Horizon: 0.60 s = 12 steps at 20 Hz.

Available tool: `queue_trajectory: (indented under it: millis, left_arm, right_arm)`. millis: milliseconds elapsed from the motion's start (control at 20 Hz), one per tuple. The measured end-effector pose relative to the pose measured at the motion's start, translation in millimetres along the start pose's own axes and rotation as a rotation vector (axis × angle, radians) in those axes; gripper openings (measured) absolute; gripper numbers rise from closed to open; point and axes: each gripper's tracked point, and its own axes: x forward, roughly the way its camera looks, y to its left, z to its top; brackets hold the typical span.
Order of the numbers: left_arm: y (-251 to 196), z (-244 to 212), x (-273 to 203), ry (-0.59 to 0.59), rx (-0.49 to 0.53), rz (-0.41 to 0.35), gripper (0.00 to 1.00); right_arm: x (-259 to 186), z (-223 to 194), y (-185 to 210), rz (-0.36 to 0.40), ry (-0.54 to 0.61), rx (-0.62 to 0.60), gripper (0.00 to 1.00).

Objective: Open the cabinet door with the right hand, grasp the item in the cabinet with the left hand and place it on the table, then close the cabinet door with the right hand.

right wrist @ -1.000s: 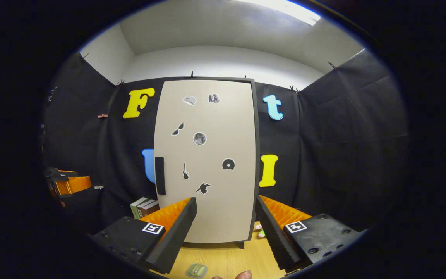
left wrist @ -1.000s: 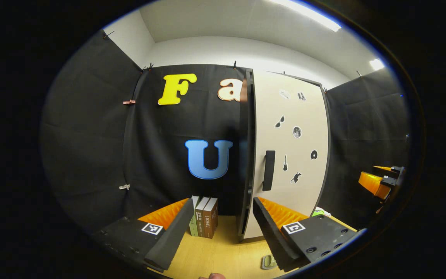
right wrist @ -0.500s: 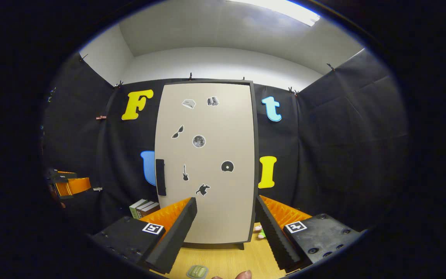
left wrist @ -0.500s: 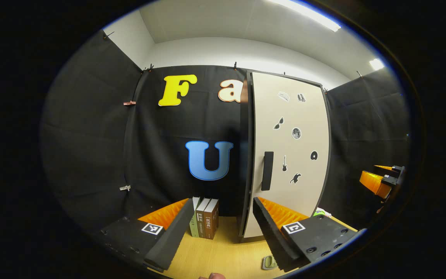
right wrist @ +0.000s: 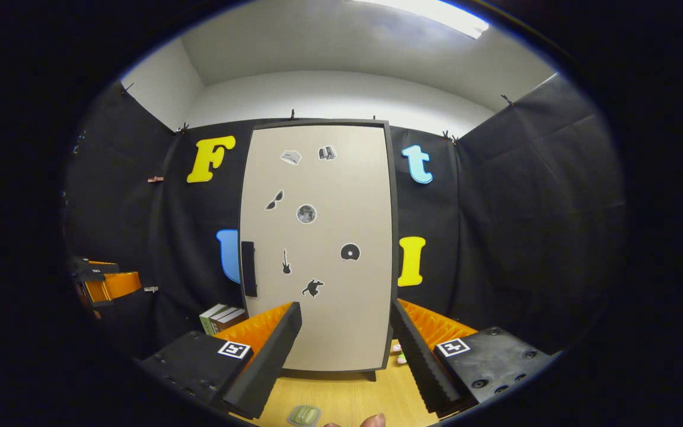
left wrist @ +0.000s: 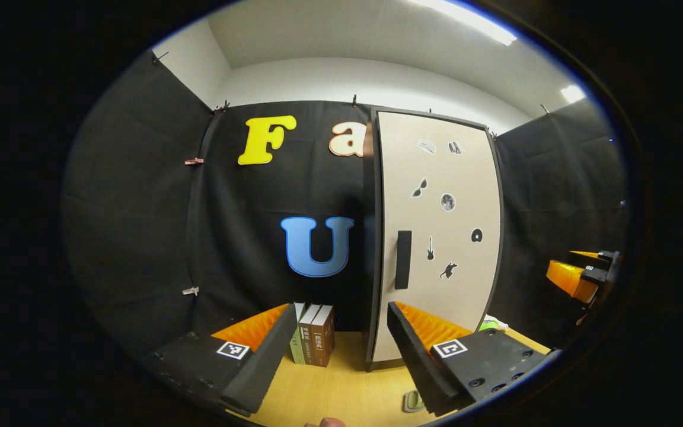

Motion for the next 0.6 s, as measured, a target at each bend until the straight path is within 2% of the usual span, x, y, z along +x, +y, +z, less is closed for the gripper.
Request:
queue_trajectory:
  millis: [600]
  left_arm:
    - [3, 8, -9, -0.042, 0.020, 0.010, 0.96]
  right_arm:
    - [-6, -1, 12, 0.024, 0.022, 0.012, 0.98]
